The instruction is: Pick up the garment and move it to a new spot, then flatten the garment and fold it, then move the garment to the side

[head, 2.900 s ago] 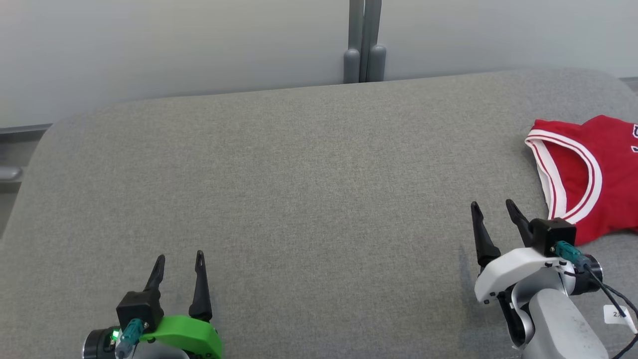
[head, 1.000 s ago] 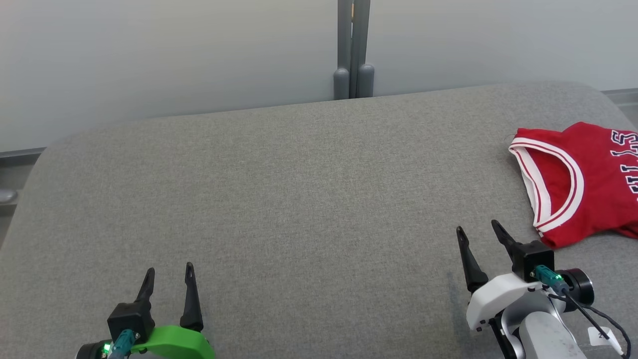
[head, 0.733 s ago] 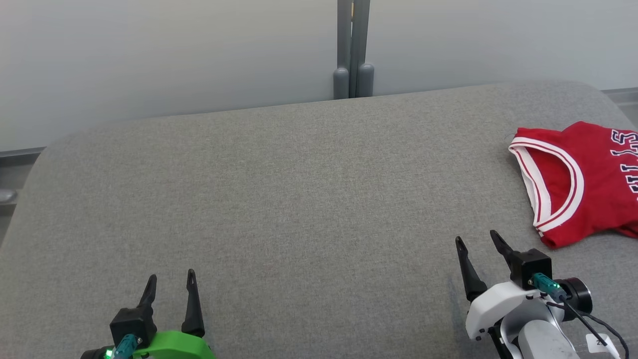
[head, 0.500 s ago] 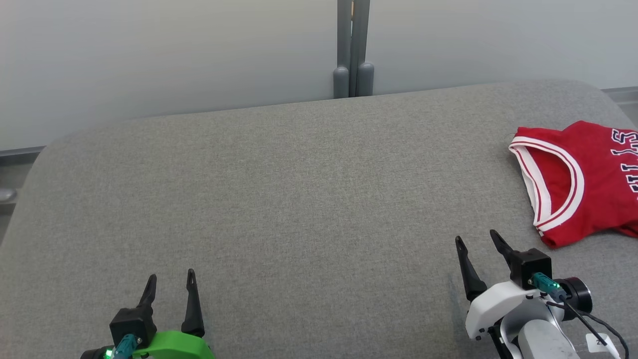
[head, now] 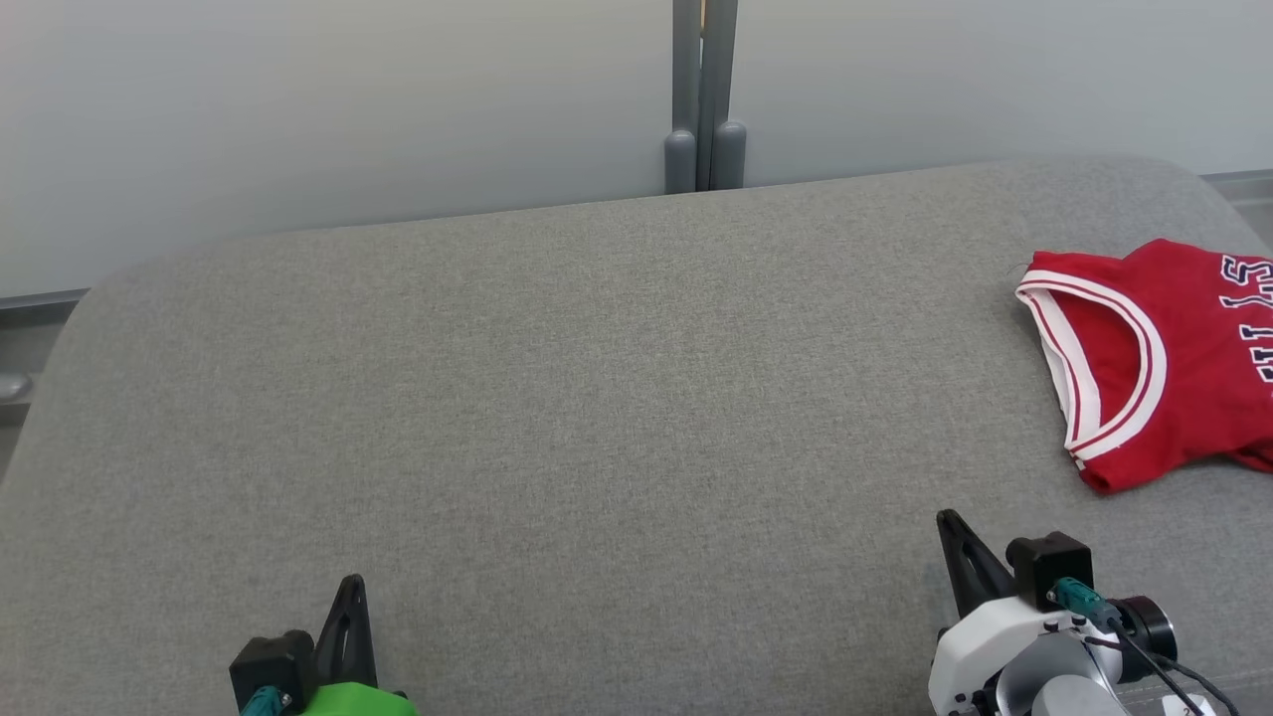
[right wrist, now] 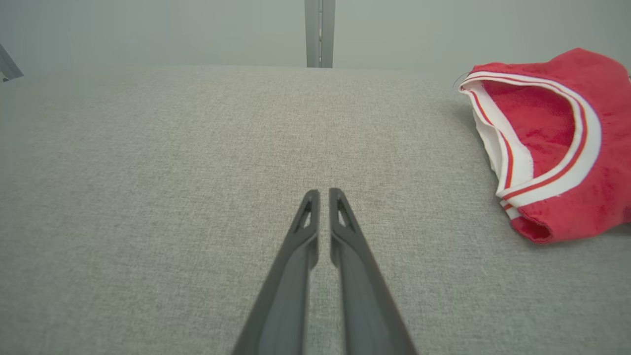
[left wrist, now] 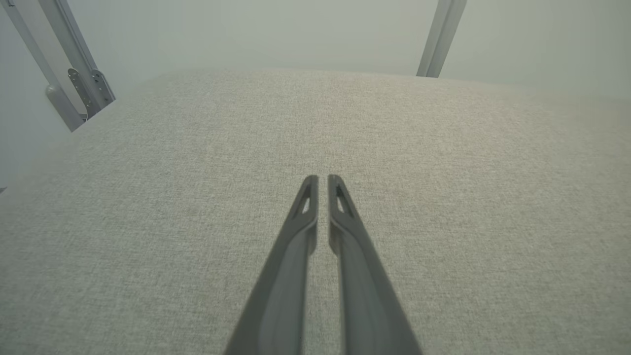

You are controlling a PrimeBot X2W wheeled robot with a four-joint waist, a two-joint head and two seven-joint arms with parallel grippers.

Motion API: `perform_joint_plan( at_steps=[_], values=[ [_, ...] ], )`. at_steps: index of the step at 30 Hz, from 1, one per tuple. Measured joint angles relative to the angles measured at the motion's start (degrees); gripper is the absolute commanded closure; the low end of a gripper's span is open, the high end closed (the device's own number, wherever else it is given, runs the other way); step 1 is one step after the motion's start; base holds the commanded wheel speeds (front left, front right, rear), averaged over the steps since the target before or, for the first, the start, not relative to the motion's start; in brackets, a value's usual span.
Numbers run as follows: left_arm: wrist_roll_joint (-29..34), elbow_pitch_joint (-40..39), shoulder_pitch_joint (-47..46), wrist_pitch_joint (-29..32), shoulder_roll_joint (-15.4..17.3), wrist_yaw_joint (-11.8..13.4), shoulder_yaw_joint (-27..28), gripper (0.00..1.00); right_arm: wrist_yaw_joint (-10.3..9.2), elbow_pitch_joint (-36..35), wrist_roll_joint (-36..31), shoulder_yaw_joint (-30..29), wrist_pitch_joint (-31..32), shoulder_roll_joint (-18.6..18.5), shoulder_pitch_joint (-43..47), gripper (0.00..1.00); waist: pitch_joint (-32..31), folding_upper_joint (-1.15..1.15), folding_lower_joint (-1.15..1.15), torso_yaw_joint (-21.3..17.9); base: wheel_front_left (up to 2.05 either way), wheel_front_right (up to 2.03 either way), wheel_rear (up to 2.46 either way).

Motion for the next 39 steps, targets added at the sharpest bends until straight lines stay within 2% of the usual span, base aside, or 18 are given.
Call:
perform_joint_plan(
  at_steps=[22, 39],
  values=[
    [-21.69, -3.00, -0.08, 6.01, -0.04, -1.88, 2.63, 1.00, 0.00, -4.74, 24.79, -1.82, 5.75, 0.05, 1.30, 1.00, 0.21, 0.00, 0.00, 0.10, 0.00, 0.00, 0.00],
    [-35.05, -5.20, -0.70, 9.51, 0.00, -2.97, 4.28, 1.00, -0.01, -8.13, 39.75, -2.93, 9.09, 0.01, 1.65, 1.00, 0.36, 0.00, 0.00, 0.17, 0.00, 0.00, 0.00]
  ],
)
